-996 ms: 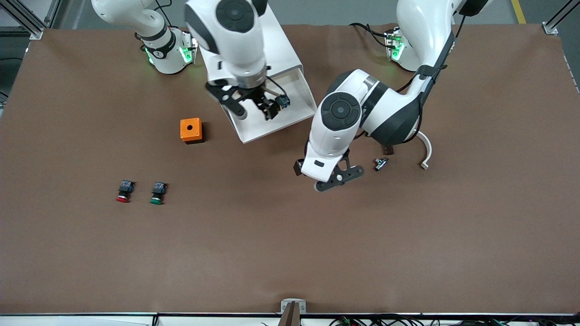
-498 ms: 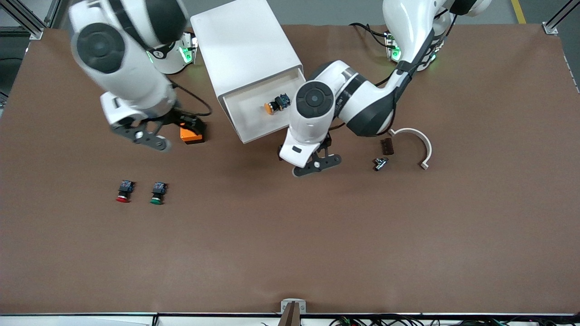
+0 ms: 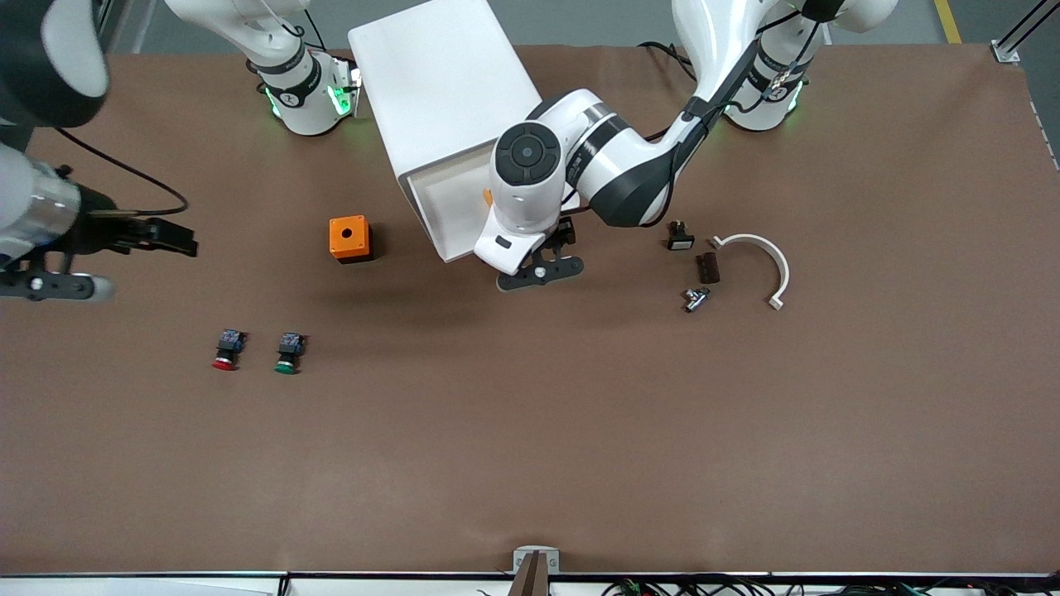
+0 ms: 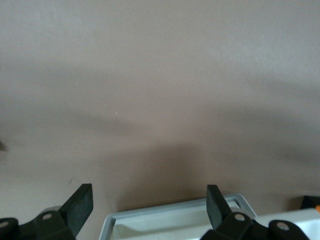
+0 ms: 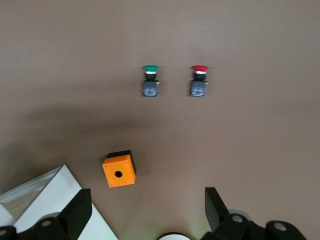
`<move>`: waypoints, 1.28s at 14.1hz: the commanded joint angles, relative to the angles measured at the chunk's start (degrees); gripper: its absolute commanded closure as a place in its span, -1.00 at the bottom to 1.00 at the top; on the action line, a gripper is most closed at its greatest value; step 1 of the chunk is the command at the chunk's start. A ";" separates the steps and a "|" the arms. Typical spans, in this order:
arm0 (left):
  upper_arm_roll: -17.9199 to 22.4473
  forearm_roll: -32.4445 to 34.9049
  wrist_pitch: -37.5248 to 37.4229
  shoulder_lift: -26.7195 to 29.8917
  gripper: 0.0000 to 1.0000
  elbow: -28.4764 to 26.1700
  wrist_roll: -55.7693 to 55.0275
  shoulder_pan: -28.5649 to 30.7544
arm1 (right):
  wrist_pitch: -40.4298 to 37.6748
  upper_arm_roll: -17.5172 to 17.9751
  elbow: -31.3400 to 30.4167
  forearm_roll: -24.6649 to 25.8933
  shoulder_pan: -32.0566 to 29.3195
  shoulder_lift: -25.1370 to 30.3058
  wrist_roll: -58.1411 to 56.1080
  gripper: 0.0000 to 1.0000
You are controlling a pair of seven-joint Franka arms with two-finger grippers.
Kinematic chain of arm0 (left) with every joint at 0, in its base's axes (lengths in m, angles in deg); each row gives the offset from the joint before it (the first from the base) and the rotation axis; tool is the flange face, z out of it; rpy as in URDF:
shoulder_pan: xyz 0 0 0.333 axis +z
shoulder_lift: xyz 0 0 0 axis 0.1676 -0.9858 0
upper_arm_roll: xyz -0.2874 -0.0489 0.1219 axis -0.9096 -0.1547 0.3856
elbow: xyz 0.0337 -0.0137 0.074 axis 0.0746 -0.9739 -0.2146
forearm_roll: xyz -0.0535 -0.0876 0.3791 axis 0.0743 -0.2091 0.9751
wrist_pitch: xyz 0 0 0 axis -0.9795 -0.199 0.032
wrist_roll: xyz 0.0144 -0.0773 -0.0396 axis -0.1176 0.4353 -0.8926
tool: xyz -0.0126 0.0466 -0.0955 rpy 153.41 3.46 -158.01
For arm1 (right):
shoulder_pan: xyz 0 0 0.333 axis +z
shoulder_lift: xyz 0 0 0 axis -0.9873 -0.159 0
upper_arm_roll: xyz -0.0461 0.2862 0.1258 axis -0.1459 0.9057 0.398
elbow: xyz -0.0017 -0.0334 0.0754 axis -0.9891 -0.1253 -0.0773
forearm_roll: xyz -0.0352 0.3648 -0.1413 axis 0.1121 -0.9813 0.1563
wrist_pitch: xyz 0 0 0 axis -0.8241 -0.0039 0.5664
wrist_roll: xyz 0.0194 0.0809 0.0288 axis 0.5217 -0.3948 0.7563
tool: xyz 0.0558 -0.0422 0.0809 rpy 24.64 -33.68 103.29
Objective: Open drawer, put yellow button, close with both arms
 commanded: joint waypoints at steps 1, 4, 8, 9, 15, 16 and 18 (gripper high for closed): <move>0.34 -1.26 0.80 -0.18 -1.00 -0.50 -2.60 -0.84 | -1.54 1.44 2.41 2.28 -2.85 0.22 -3.87 -1.00; 0.34 -2.31 0.71 -0.45 -1.00 -0.50 -4.56 -1.71 | -1.63 1.44 3.21 4.93 -5.39 -0.05 -9.51 -1.00; 0.34 -3.81 0.27 -0.19 -1.00 -1.11 -3.68 -2.33 | -1.98 1.53 3.21 4.40 -6.37 -0.22 -8.99 -1.00; 0.34 -4.77 0.27 -0.18 -1.00 -1.20 -3.68 -2.42 | -2.16 1.53 3.21 4.14 -6.81 -0.22 -8.90 -1.00; 0.34 -12.15 0.36 -0.01 -1.00 -1.91 -3.68 -4.97 | -1.98 1.71 4.69 -0.52 -8.57 -0.22 -5.73 -1.00; 0.34 -13.21 0.36 -0.09 -1.00 -2.43 -3.68 -5.58 | -2.16 1.71 6.18 -0.61 -8.66 -0.22 -5.82 -1.00; 0.34 -15.93 0.36 -0.18 -1.00 -2.70 -3.77 -6.55 | -2.16 1.44 6.55 -0.78 -8.92 -0.22 -5.91 -1.00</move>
